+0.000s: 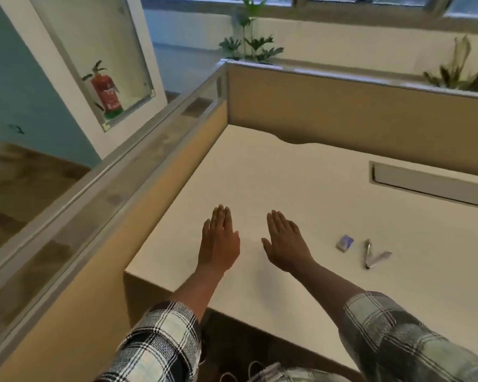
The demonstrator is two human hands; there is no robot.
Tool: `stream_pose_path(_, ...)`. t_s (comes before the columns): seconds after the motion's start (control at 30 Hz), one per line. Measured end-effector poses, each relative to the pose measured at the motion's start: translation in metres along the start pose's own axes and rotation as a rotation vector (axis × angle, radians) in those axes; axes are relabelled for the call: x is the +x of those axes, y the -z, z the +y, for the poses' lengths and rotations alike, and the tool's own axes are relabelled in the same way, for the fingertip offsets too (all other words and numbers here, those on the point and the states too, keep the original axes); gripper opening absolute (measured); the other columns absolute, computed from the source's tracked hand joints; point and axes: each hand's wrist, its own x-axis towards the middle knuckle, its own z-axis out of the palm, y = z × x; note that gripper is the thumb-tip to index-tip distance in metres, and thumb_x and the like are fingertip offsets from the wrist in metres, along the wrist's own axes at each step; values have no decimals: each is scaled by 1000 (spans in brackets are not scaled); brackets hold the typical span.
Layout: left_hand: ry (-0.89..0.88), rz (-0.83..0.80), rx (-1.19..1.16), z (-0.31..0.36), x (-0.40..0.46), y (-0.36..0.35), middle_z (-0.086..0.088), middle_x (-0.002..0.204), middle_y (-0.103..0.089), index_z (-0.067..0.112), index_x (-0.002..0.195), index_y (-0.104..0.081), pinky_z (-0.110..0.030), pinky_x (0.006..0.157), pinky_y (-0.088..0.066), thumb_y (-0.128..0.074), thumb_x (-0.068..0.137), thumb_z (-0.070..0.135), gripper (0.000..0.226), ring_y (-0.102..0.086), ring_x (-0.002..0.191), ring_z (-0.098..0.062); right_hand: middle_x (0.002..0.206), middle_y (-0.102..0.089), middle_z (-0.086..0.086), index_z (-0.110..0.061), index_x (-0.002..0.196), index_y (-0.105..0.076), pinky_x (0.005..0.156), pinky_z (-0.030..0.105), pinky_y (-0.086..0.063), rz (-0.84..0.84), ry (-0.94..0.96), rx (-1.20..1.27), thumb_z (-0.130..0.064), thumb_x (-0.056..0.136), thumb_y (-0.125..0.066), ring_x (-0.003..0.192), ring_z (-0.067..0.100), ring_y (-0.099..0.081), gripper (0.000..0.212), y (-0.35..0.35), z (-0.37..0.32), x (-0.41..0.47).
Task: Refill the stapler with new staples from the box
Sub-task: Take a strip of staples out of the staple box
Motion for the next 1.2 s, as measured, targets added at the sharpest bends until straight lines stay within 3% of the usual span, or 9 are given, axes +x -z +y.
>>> stream_pose_path(0.33,-409,-100,-94,111,30,-26,-19,153,-38,0,147,-30,-43,112,-33,-46,96,28,61,-35,142,-29,158,-26,13,-8,149,-22,117,43,-21,60,-412,-17,-39,97,-38,147,24,-21,63,12,93,-76)
stream_pose_path(0.5,-509,-177,-124,159,34,-44,-9,149,-44,13,146,-37,-39,105,-37,-42,98,30,51,-44,134,-24,139,-51,3,-13,139,-39,105,40,-34,78,-467,-24,-37,92,-46,131,21,-44,53,10,131,-109)
stream_pose_path(0.6,-534,-262,-96,189,35,-58,-5,150,-42,22,146,-36,-39,103,-38,-39,100,31,48,-46,131,-24,137,-51,1,-16,138,-40,103,39,-33,37,-477,-29,-37,93,-42,129,21,-45,50,4,157,-123)
stream_pose_path(0.8,-466,-502,-46,250,33,-79,-8,129,-50,27,140,-41,-41,93,-42,-41,98,28,42,-54,113,-28,138,-50,0,-18,137,-42,101,38,-34,-4,-442,21,-35,95,-36,128,21,-46,46,-2,218,-137)
stream_pose_path(1.2,-275,-475,-64,308,59,-89,-7,113,-54,30,125,-52,-37,85,-45,-44,96,34,30,-61,98,-29,139,-51,3,-18,134,-47,101,41,-34,-36,-346,103,-31,93,-41,128,23,-47,44,-17,286,-131)
